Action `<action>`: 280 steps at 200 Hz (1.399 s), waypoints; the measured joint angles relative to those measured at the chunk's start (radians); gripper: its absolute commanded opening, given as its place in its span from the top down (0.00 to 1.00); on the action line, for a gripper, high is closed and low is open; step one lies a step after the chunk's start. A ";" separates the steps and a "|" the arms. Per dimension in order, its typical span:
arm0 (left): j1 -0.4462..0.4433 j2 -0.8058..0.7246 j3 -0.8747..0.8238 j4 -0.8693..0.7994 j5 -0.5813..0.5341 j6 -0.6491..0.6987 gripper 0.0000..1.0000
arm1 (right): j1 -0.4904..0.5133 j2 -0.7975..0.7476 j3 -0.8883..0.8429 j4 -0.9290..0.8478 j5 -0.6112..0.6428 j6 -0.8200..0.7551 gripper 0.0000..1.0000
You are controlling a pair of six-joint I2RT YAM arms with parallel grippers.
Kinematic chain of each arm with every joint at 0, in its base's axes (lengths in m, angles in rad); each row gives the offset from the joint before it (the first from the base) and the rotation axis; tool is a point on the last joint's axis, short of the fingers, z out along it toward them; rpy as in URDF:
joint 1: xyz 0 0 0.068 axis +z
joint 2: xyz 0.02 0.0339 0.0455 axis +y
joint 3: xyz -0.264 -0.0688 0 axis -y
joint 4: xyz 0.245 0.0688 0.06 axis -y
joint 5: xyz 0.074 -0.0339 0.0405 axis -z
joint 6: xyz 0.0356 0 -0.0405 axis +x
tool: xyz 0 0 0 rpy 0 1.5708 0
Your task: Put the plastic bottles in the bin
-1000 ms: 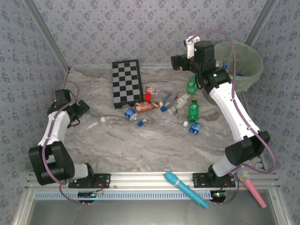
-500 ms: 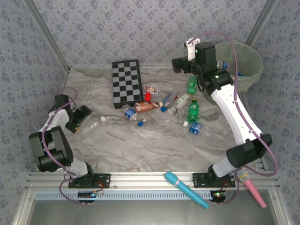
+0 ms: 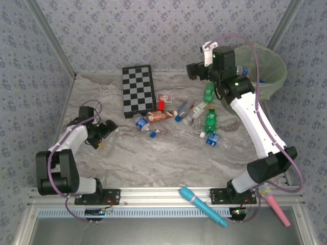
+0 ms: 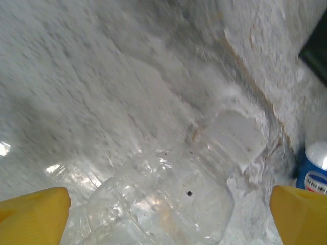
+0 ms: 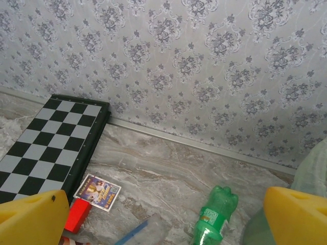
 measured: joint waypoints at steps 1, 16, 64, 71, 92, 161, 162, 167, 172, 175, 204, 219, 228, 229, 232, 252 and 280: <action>-0.005 -0.002 -0.002 0.000 -0.001 0.001 0.00 | 0.000 0.000 0.000 0.000 0.000 0.000 0.00; -0.047 -0.012 -0.018 -0.008 -0.019 -0.007 0.00 | 0.002 0.000 -0.007 0.000 -0.003 0.004 0.00; -0.182 -0.086 -0.067 -0.040 -0.088 -0.007 0.00 | 0.002 0.000 -0.033 0.000 -0.011 0.025 0.00; -0.208 -0.104 -0.076 -0.043 -0.097 -0.008 0.00 | 0.003 0.000 -0.039 0.000 -0.014 0.027 0.00; -0.280 -0.145 -0.100 -0.045 -0.125 -0.008 0.01 | 0.006 0.000 -0.047 -0.001 -0.020 0.036 0.00; -0.417 -0.139 -0.145 -0.064 -0.208 -0.013 0.15 | 0.031 0.000 -0.055 0.013 -0.080 0.051 0.00; -0.420 -0.138 -0.145 -0.064 -0.210 -0.013 0.16 | 0.031 0.000 -0.055 0.013 -0.082 0.052 0.00; -0.426 -0.133 -0.145 -0.063 -0.218 -0.012 0.16 | 0.032 0.000 -0.056 0.014 -0.086 0.056 0.00; -0.433 -0.127 -0.145 -0.063 -0.223 -0.010 0.19 | 0.033 0.000 -0.057 0.016 -0.092 0.063 0.00; -0.436 -0.124 -0.145 -0.063 -0.227 -0.010 0.20 | 0.034 0.000 -0.057 0.016 -0.096 0.068 0.00; -0.451 -0.089 -0.145 -0.058 -0.248 0.008 0.35 | 0.033 0.000 -0.063 0.027 -0.131 0.101 0.00; -0.451 -0.088 -0.145 -0.052 -0.259 0.016 0.37 | 0.026 0.000 -0.071 0.029 -0.163 0.123 0.00; -0.452 -0.090 -0.145 -0.047 -0.264 0.018 0.38 | 0.022 0.000 -0.075 0.029 -0.185 0.135 0.00; -0.453 -0.090 -0.145 -0.047 -0.264 0.018 0.39 | 0.021 0.000 -0.076 0.029 -0.188 0.136 0.00; -0.453 -0.091 -0.145 -0.047 -0.265 0.020 0.39 | 0.020 0.000 -0.077 0.030 -0.193 0.140 0.00; -0.454 -0.116 -0.145 -0.045 -0.267 0.021 0.39 | 0.005 0.000 -0.092 0.035 -0.235 0.163 0.01; -0.467 -0.182 -0.127 -0.063 -0.291 0.045 0.42 | -0.017 0.000 -0.116 0.049 -0.323 0.212 0.10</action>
